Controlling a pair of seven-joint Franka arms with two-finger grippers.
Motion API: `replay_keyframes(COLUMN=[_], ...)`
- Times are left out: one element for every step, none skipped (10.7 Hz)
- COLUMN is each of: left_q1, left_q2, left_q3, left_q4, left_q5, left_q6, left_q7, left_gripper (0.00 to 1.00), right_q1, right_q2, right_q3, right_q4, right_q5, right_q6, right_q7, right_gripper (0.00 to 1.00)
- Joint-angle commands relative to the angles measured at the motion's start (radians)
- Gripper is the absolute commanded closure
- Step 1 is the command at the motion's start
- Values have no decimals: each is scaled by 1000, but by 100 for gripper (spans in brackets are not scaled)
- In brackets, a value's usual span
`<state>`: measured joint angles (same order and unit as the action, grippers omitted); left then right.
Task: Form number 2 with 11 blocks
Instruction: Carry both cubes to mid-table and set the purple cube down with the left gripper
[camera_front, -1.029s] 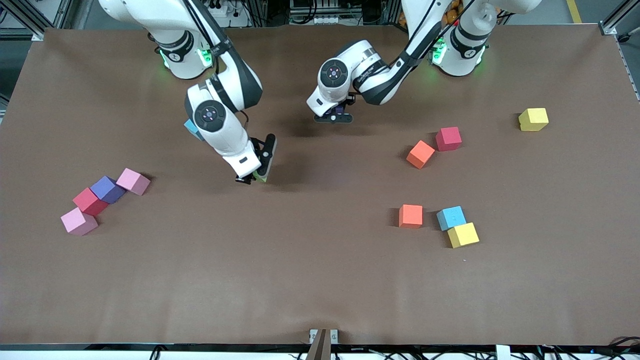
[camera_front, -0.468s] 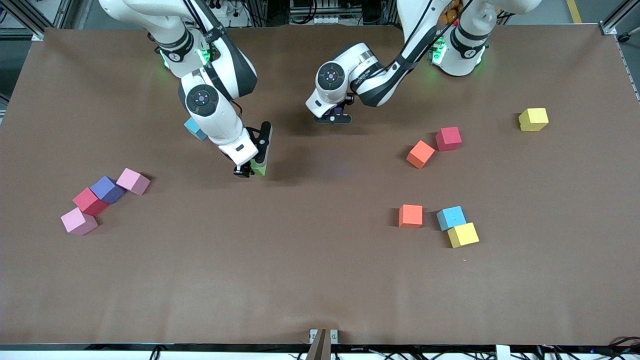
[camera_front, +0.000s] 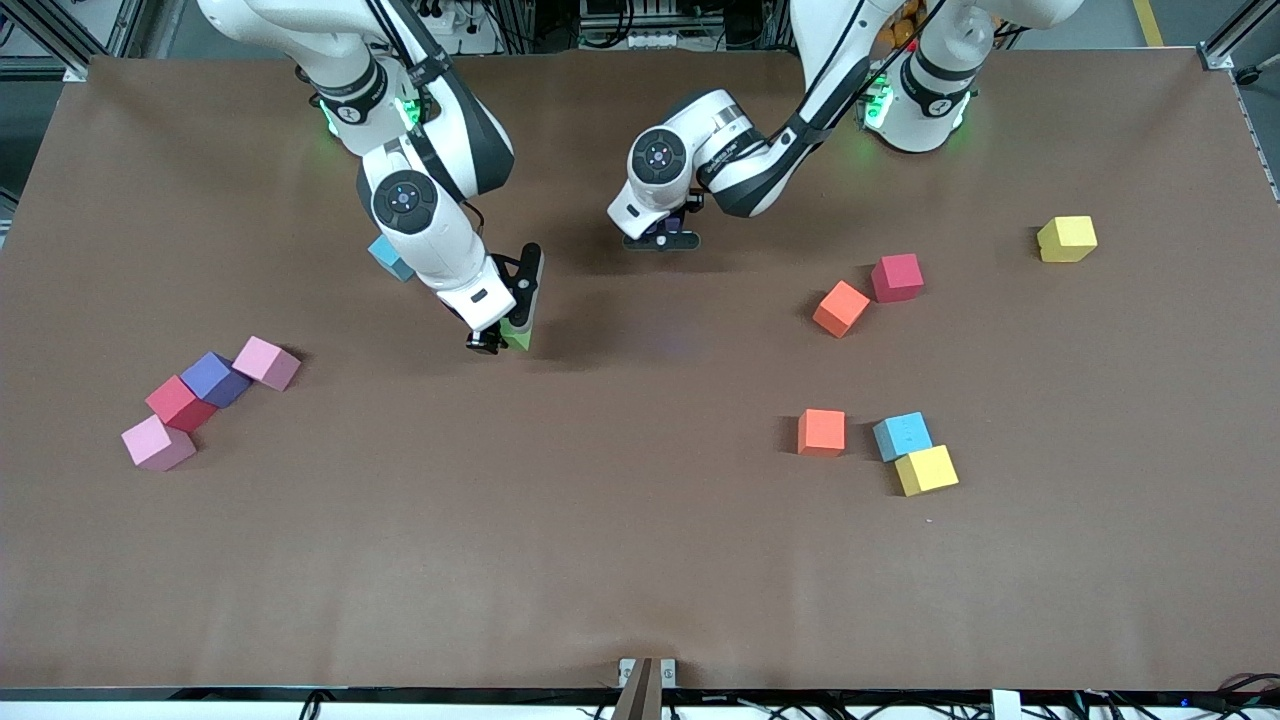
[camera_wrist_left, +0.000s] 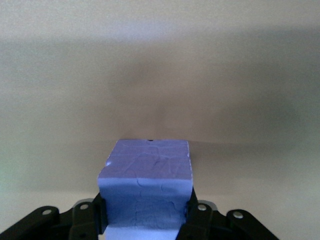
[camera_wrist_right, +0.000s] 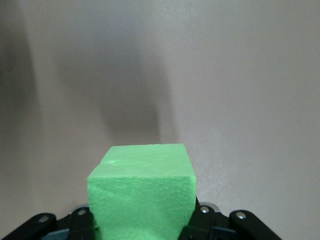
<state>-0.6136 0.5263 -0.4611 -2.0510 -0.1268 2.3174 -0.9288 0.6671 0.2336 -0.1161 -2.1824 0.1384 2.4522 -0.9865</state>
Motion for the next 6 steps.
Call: replay_keyframes(left_q1=[-29, -29, -29, -29, -29, -29], left_q2=[31, 34, 34, 35, 47, 57], left_q3=[13, 13, 13, 13, 13, 15], left_q4=[21, 22, 20, 21, 20, 18], left_q5=[19, 19, 21, 21, 19, 21], left_q6=[30, 33, 33, 34, 45, 68], left_q7=[-25, -25, -24, -24, -25, -33], left_gripper=[100, 100, 100, 94, 45, 0], right_q1=[8, 9, 9, 9, 9, 9], right_q2=[-22, -20, -20, -20, -20, -19], right_q3=[-5, -5, -5, -5, -5, -5], right_q4=[-23, -23, -23, -23, -23, -23], right_q5=[-10, -10, -10, -10, -10, -10], right_q6=[8, 8, 10, 10, 11, 11], right_q7=[20, 20, 22, 22, 22, 22], right_gripper=[88, 88, 88, 88, 88, 88])
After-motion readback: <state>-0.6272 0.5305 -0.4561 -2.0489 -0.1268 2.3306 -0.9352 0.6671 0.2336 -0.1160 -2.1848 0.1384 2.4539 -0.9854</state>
